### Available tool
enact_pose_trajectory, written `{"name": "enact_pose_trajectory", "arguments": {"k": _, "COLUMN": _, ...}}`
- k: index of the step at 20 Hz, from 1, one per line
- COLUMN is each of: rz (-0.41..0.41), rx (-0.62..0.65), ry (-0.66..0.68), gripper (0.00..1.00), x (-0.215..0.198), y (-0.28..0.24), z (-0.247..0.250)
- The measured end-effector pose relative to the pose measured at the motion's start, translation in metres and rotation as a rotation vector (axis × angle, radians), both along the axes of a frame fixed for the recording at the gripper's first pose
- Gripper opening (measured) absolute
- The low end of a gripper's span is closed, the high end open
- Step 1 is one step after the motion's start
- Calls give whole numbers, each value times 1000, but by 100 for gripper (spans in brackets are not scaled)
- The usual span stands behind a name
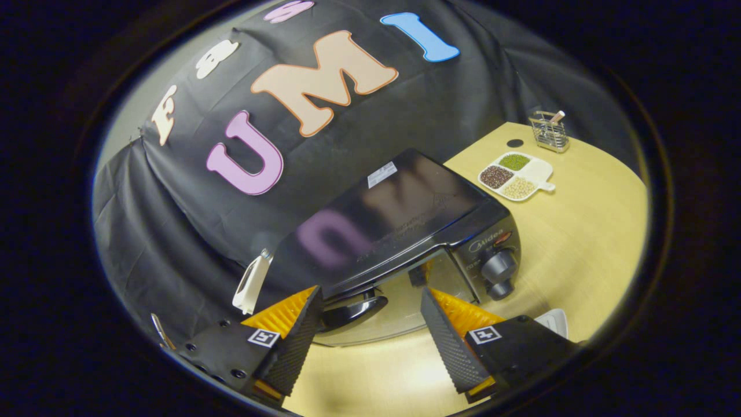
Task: Open the toaster oven, put the food inside, and close the toaster oven door.
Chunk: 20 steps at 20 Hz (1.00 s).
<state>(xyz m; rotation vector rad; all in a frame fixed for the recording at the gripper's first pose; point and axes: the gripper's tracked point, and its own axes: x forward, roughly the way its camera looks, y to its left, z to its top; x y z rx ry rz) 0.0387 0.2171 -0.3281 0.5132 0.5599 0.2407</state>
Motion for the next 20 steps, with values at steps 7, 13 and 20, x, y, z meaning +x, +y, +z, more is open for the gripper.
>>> {"name": "enact_pose_trajectory", "arguments": {"k": 7, "rz": 7, "rx": -100, "ry": -214, "gripper": 100, "x": -8, "y": -7, "z": 86}}
{"name": "enact_pose_trajectory", "arguments": {"k": 13, "rz": 13, "rx": -307, "ry": -492, "gripper": 100, "x": -22, "y": -28, "z": 209}}
{"name": "enact_pose_trajectory", "arguments": {"k": 20, "rz": -29, "rx": -531, "ry": -591, "gripper": 100, "x": -47, "y": -56, "z": 245}}
